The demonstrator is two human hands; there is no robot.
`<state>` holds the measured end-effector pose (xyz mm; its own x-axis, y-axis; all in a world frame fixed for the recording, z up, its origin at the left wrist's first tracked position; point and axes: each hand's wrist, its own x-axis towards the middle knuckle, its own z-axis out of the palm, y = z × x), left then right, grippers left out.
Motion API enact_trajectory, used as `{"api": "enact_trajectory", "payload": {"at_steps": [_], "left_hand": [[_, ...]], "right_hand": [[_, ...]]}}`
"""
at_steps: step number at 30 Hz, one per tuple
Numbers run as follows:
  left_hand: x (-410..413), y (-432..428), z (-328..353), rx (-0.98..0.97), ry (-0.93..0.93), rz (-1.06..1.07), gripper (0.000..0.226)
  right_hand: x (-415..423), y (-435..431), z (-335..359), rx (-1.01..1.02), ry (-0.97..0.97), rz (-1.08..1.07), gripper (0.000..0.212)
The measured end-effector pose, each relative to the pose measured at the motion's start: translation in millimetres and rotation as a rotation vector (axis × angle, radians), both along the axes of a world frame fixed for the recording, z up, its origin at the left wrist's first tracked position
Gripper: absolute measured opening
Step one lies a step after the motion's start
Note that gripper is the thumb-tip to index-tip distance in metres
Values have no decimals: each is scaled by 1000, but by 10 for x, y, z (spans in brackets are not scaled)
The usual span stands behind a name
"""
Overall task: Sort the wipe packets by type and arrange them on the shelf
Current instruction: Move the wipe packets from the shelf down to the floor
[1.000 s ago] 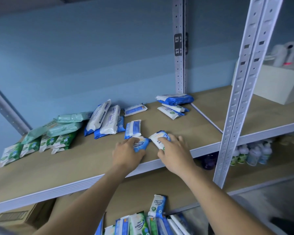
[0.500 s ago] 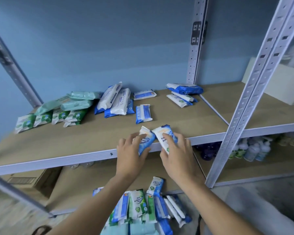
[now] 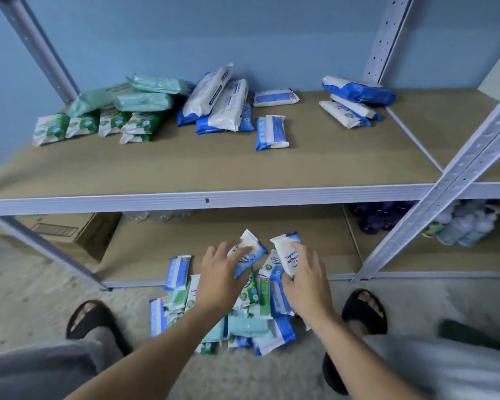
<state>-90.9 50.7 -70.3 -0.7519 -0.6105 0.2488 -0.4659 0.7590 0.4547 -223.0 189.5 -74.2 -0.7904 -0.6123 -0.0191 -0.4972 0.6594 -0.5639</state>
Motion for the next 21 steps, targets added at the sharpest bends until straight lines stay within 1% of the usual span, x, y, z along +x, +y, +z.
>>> {"api": "enact_trajectory", "payload": {"at_steps": [4, 6, 8, 12, 15, 19, 21], "left_hand": [[97, -8, -409, 238, -148, 142, 45], [93, -23, -571, 314, -200, 200, 45], [70, -46, -713, 361, -240, 234, 46], [-19, -89, -937, 346, -267, 230, 47], [-78, -130, -1085, 308, -285, 183, 49], [-51, -143, -1347, 291, -432, 74, 50], [-7, -115, -1463, 279, -411, 64, 56]], "right_hand": [[-56, 33, -425, 214, -127, -32, 54], [-89, 49, -625, 310, -186, -40, 55], [-114, 58, -831, 356, -264, -58, 57], [-142, 16, -1206, 370, -382, -100, 62], [-159, -29, -1399, 352, -418, -113, 60], [-111, -61, -1638, 375, -462, -60, 54], [-68, -75, -1727, 395, -449, -44, 54]]}}
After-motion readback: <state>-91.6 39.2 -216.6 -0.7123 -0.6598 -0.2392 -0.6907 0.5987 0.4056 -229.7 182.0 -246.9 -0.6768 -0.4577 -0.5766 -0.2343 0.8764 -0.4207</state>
